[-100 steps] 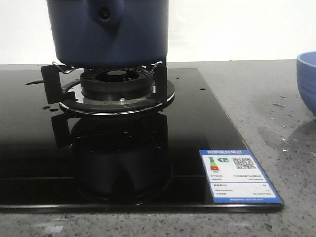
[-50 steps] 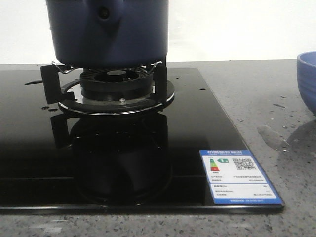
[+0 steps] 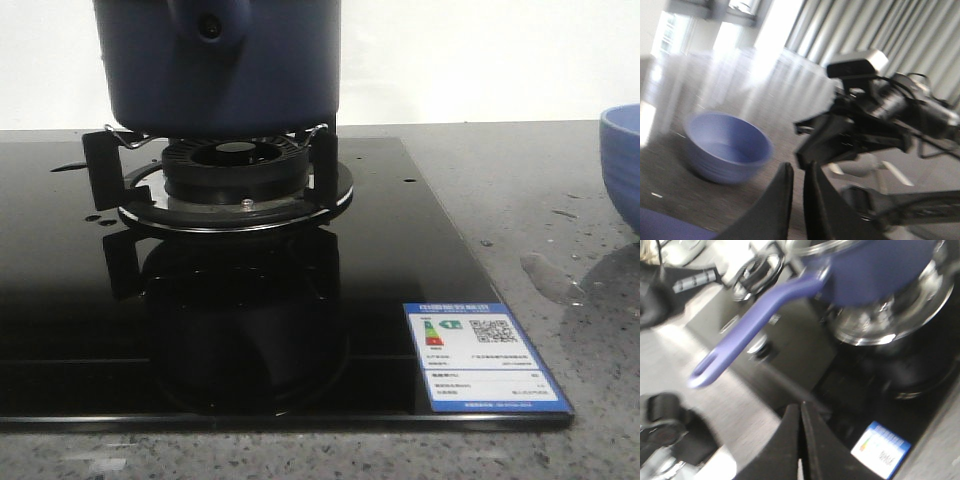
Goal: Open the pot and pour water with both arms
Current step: 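Grasp the blue knob of the glass pot lid with the left gripper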
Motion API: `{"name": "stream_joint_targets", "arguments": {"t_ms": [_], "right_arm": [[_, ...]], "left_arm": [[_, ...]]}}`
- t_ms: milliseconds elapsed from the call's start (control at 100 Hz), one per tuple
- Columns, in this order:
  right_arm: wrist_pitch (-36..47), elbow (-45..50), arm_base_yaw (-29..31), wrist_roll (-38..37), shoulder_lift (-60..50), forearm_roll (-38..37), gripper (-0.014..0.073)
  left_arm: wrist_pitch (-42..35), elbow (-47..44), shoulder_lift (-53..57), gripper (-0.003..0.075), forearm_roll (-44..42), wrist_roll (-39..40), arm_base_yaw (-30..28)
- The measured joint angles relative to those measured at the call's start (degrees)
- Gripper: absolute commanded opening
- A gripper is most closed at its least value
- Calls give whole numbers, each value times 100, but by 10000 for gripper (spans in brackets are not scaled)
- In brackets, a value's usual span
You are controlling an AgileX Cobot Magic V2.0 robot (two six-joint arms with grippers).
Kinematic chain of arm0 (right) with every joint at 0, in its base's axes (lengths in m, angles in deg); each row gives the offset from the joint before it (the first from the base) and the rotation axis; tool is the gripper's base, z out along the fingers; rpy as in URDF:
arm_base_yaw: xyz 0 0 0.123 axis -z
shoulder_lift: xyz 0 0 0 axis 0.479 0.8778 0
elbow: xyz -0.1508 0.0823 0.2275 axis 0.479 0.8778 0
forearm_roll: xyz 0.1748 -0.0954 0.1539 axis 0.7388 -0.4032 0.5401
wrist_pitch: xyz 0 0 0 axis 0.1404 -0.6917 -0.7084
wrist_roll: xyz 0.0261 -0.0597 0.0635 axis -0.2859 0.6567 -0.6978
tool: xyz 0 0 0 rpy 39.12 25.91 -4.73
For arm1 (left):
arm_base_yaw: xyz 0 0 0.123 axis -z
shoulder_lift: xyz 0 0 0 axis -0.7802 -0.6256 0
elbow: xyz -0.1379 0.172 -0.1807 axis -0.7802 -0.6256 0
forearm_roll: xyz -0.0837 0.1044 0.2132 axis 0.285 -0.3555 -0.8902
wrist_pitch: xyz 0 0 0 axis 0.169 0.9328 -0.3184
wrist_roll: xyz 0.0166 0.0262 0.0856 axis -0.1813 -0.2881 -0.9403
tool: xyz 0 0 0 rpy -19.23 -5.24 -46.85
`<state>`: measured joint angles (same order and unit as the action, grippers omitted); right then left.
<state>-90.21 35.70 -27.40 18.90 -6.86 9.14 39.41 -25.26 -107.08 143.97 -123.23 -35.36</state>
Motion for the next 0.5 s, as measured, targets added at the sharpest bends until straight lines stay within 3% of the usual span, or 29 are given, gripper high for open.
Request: {"name": "stream_joint_targets", "arguments": {"t_ms": [100,170,220,270,320,500], "right_arm": [[232,0,0,290,0,21,80],[366,0,0,429,0,29,228],[425,0,0,488,0,34,349],[473,0,0,519,0,34,470],[514,0,0,553,0,34,535],[527,0,0,600,-22,43,556]], "left_arm": [[25,280,-11,353,-251,-429,-386],[-2,466,-11,504,-468,-541,-554],[-195,573,-11,564,-552,-558,-613],[-492,631,-11,579,-581,-566,-621],[-873,690,-21,578,-606,-580,-621],[-1762,818,-272,578,-620,-848,-621]]}}
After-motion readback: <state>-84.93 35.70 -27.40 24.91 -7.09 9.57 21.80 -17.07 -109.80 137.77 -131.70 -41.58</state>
